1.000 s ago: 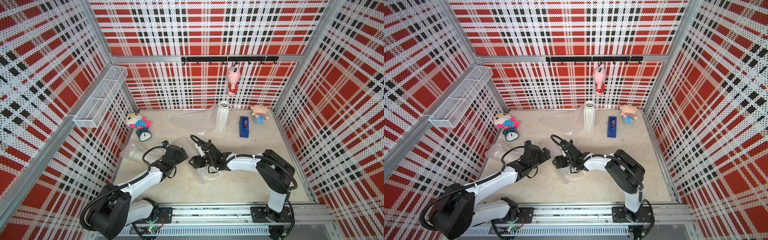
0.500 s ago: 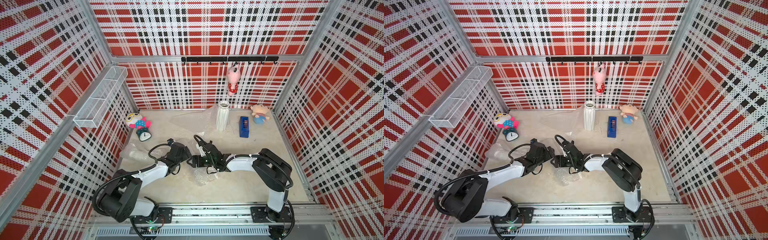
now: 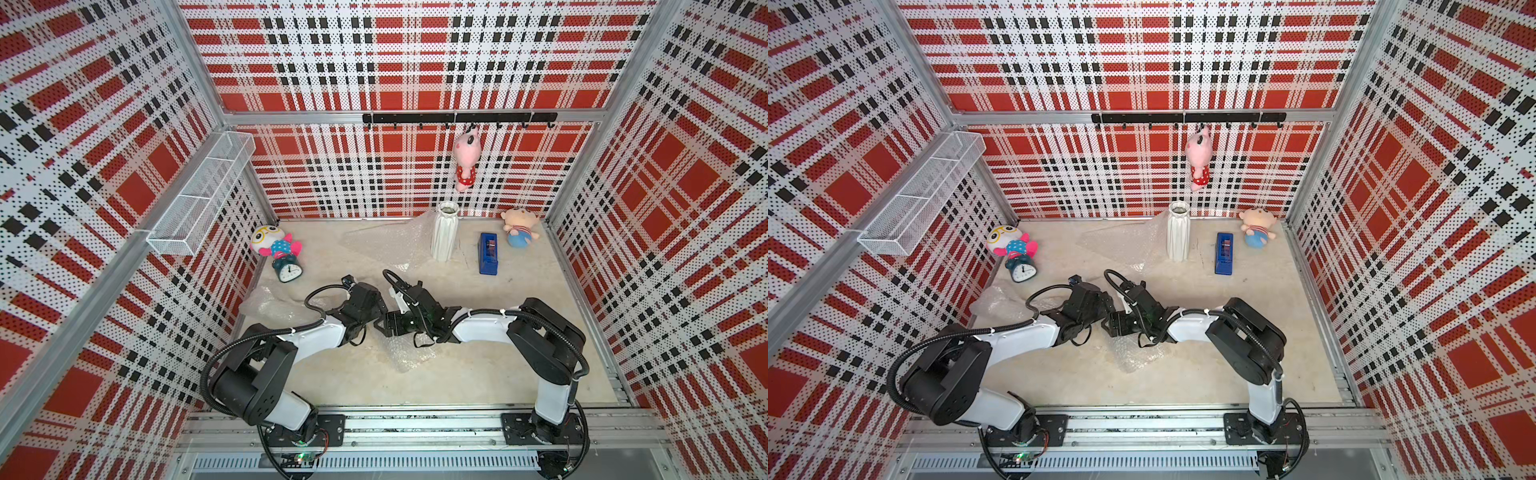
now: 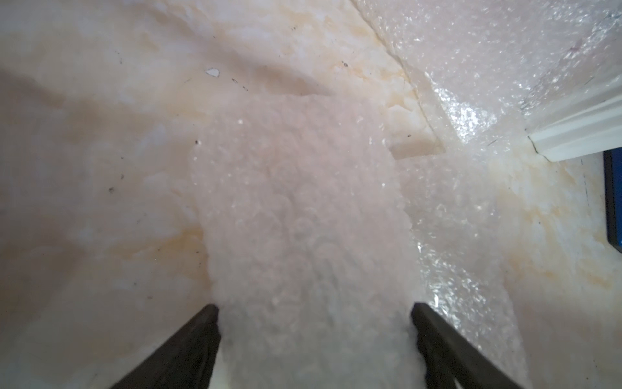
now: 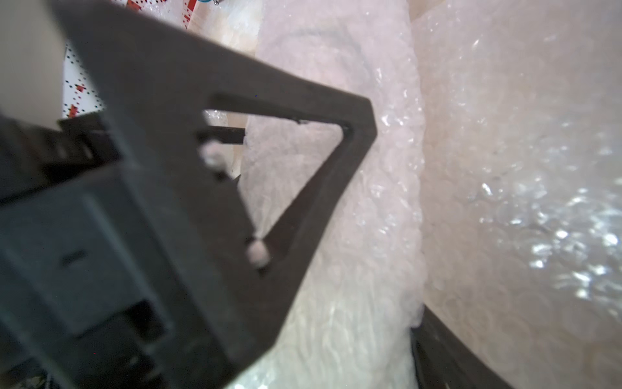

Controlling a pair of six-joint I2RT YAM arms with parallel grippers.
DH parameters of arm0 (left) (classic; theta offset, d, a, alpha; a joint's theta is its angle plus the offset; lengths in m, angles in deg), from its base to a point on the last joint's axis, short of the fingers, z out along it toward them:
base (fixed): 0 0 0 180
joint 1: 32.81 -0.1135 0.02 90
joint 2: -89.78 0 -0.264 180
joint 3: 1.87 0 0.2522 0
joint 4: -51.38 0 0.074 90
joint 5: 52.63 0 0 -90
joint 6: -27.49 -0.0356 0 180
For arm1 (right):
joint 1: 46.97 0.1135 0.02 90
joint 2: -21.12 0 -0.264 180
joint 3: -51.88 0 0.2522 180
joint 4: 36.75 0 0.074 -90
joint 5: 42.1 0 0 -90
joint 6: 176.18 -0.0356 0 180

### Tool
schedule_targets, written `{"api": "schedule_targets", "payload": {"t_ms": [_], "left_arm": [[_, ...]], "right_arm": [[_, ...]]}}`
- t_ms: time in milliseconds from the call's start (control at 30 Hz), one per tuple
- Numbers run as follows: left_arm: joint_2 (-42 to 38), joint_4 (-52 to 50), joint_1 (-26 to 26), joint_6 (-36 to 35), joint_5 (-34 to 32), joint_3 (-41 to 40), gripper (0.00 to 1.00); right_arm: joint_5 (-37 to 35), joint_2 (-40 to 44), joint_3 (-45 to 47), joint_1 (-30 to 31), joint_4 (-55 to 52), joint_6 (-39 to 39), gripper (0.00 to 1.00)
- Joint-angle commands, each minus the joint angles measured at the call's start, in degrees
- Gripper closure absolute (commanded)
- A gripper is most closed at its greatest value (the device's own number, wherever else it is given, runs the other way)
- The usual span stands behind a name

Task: Wrap vases in bubble wrap
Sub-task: Wrap the vase in bubble wrap.

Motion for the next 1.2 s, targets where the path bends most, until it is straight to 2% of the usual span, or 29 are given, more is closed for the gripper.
{"api": "schedule_targets", "payload": {"t_ms": [0,267,500,633,733,867,1167], "left_arm": [[1.89,-2.86,1.04,-0.75,1.11,0.67,0.1],[3.74,-2.56,1.07,-1.07,1.34,1.48,0.11],[4.75,-2.17,1.16,-1.08,1.74,1.66,0.11],[4.77,-2.16,1.18,-1.17,1.8,1.92,0.11],[4.79,-2.28,1.1,-1.19,1.75,2.09,0.11],[4.84,-2.38,1.1,-1.26,1.65,2.18,0.11],[5.13,-2.51,1.1,-1.35,1.98,2.62,0.11]], "right_arm": [[-6.07,0.75,1.63,0.06,-8.93,4.98,0.17],[-6.68,5.05,3.52,0.06,-9.5,7.54,0.06],[-7.74,11.81,6.33,0.28,-10.02,10.45,0.04],[-16.1,14.95,5.03,3.82,-15.03,14.36,0.04],[-24.72,14.43,2.74,8.13,-18.5,16.74,0.04],[-31.44,12.81,1.02,12.06,-19.39,18.41,0.04],[-34.48,8.56,-1.41,14.83,-19.9,18.2,0.04]]}}
